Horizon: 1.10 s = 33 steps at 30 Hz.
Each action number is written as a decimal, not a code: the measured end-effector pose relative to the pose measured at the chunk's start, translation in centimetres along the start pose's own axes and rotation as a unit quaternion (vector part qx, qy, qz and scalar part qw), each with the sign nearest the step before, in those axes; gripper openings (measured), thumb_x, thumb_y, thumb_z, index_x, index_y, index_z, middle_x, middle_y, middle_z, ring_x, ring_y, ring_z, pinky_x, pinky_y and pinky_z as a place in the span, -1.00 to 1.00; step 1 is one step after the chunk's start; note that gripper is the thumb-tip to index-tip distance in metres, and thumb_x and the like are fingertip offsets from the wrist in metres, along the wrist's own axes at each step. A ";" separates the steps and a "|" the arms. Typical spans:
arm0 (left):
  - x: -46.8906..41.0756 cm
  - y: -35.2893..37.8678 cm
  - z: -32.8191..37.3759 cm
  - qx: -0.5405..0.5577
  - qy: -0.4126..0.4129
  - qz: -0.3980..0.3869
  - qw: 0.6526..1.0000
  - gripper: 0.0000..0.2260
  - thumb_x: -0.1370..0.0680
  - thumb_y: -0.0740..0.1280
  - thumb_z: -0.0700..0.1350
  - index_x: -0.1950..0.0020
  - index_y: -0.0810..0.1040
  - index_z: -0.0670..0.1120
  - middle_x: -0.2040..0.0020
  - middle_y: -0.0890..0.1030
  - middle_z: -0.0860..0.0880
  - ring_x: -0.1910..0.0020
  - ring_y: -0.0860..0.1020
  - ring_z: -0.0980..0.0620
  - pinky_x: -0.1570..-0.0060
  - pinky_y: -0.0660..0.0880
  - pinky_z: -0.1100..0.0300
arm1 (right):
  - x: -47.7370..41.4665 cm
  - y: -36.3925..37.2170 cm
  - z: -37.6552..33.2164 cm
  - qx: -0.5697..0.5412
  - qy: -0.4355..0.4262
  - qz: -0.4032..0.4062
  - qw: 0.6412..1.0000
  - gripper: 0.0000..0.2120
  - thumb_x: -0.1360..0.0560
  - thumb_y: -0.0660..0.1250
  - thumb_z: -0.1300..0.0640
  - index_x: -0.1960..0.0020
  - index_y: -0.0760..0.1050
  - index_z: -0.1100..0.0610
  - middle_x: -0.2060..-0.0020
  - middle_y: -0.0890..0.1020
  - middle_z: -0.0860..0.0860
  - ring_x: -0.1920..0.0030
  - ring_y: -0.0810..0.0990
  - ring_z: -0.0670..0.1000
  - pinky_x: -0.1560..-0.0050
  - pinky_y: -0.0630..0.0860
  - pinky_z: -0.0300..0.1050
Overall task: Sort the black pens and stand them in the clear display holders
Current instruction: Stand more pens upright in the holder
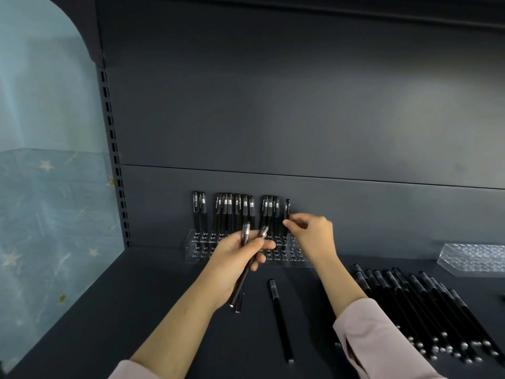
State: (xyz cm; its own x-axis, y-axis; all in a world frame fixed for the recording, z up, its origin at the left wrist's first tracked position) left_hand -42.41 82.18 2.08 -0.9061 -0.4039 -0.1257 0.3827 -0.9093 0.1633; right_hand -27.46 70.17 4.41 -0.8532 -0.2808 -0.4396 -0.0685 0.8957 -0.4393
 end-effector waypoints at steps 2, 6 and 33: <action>-0.1 0.1 0.0 0.021 -0.002 -0.004 1.000 -0.82 -0.62 0.25 -0.28 -0.16 0.56 -0.10 -0.01 0.72 -0.06 0.24 0.58 0.13 0.26 0.50 0.27 | 0.1 -0.4 0.0 -0.004 0.002 -0.003 1.000 -0.73 -0.43 0.48 0.06 -0.09 0.65 0.15 0.11 0.70 -0.02 0.10 0.64 -0.10 -0.04 0.55 -0.24; 0.0 0.1 0.1 0.051 0.017 -0.001 0.999 -0.77 -0.60 0.28 -0.27 -0.22 0.56 -0.06 0.05 0.70 -0.05 0.19 0.62 0.14 0.18 0.55 0.31 | 0.6 -2.3 -0.9 -0.049 -0.019 0.010 0.999 -0.84 -0.46 0.45 0.05 -0.01 0.67 0.06 0.17 0.68 -0.15 0.18 0.59 -0.27 0.10 0.45 -0.41; -0.6 -0.2 -1.5 -0.051 -0.029 0.078 0.995 -0.78 -0.64 0.21 -0.21 -0.17 0.59 -0.01 0.05 0.63 0.01 0.25 0.45 0.13 0.34 0.40 0.31 | -1.6 -6.2 -1.7 -0.185 -0.066 0.094 0.976 -0.81 -0.53 0.35 0.24 -0.07 0.60 0.01 0.09 0.67 -0.11 0.02 0.64 -0.09 -0.16 0.55 -0.07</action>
State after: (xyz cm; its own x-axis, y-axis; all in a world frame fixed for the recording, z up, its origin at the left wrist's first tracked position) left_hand -41.69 82.47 0.65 -0.8420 -0.5371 -0.0495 0.5331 -0.8427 0.0755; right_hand -26.56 65.68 9.13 -0.7965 -0.1195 -0.5928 -0.1201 0.9920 -0.0386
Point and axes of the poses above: each hand's wrist, its own x-axis away from the middle knuckle, its own y-axis out of the palm, z = x × y, the point moved 6 cm from there along -x, towards the middle knuckle
